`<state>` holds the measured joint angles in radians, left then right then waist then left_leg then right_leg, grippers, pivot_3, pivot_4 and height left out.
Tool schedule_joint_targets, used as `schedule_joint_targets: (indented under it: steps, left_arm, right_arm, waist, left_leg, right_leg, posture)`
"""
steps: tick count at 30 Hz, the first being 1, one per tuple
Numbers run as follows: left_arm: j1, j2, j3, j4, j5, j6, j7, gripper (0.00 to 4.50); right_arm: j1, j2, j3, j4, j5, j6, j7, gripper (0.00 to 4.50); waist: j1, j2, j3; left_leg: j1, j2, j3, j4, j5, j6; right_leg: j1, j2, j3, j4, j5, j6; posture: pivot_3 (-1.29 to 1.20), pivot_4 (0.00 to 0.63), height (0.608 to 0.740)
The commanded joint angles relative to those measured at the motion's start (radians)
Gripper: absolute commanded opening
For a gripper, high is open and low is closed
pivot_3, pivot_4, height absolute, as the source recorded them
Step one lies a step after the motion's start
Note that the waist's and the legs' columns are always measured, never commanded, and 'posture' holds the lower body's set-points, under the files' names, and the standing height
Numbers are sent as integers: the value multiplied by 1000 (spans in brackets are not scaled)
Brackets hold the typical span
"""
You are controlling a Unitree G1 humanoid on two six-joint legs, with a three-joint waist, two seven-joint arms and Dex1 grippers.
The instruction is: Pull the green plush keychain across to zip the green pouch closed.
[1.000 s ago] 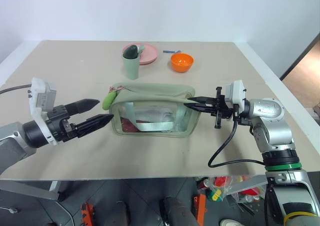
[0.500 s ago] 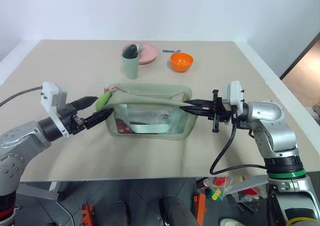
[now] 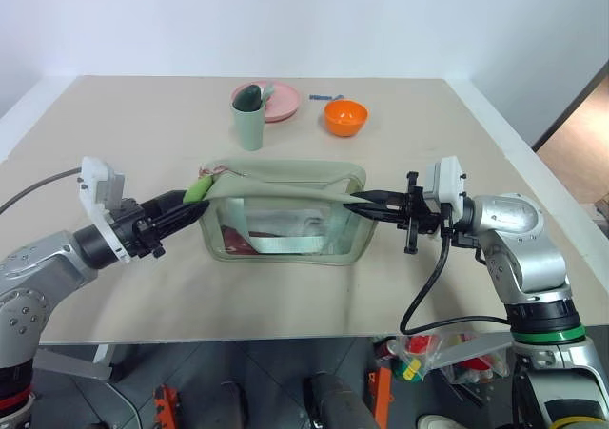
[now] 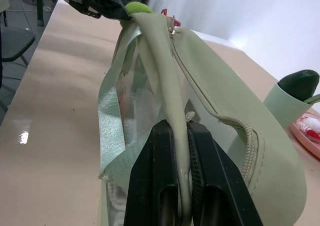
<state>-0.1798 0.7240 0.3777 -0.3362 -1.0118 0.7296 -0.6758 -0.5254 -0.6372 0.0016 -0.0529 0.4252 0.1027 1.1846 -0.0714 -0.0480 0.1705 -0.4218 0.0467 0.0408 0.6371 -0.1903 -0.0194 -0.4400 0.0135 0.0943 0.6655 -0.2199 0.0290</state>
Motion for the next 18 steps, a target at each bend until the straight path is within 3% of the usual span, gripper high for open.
schedule_joint_targets:
  steps: [1, 3, 11, 18]
  left_arm:
    - [-24, 1, 66, 4, -56, 11, 17, 705]
    - [-18, 9, 87, 1, -85, 29, 21, 10]
    - [-71, 55, 122, -22, -192, 92, 34, 10]
    - [-332, 25, -85, -4, -115, 88, 7, 10]
  right_arm:
    - [-4, -17, -25, -33, 1, -16, -5, 0]
    - [-7, -19, -25, -29, 2, -18, -5, 0]
    - [-6, -24, -23, -17, -3, -31, -4, 0]
    - [-11, -31, -10, 4, -14, -47, 8, 0]
  waist:
    - [0, 0, 0]
    - [0, 0, 0]
    - [0, 0, 0]
    - [4, -1, 0]
  left_leg:
    - [0, 0, 0, 0, 0, 0]
    - [0, 0, 0, 0, 0, 0]
    - [0, 0, 0, 0, 0, 0]
    - [1, -1, -1, 2, 0, 0]
  right_leg:
    - [0, 0, 0, 0, 0, 0]
    - [0, 0, 0, 0, 0, 0]
    - [0, 0, 0, 0, 0, 0]
    - [2, 0, -1, 0, 1, 1]
  posture:
    - [0, 150, 740]
    - [0, 150, 740]
    - [0, 150, 740]
    - [0, 150, 740]
